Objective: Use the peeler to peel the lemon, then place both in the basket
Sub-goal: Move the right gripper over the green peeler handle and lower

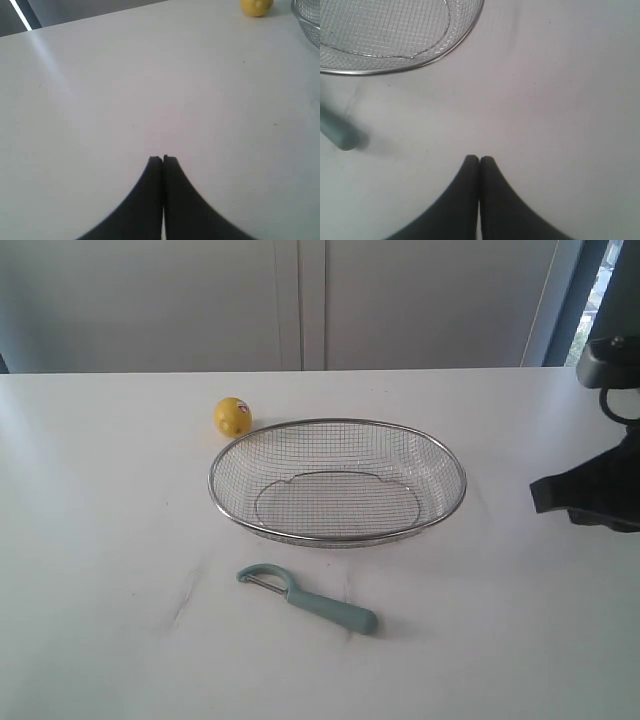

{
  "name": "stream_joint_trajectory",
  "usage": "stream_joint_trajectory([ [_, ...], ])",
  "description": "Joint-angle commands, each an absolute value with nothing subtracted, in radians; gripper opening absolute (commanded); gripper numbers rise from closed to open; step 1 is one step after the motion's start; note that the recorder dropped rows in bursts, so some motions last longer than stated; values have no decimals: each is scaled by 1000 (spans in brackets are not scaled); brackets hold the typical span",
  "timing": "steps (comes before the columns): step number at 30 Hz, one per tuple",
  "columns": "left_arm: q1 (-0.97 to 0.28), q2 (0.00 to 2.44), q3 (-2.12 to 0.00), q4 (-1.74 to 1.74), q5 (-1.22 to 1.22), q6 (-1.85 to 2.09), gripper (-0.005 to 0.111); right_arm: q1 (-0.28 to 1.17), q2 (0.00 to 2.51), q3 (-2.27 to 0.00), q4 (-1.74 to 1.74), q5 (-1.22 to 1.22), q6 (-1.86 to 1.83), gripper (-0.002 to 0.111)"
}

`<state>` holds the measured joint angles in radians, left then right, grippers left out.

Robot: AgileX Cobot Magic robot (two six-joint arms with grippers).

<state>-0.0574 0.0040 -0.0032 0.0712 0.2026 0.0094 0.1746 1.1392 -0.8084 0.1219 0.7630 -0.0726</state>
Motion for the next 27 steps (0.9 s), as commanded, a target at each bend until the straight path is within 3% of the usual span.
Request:
stream_joint_trajectory([
  [1,-56,0,0,65,202,8,0,189,1206,-885,197,822,-157,0],
  [16,-56,0,0,65,202,8,0,569,1592,-1225,183,900,-172,0],
  [27,-56,0,0,65,202,8,0,706,1728,-1232,183,890,-445,0],
])
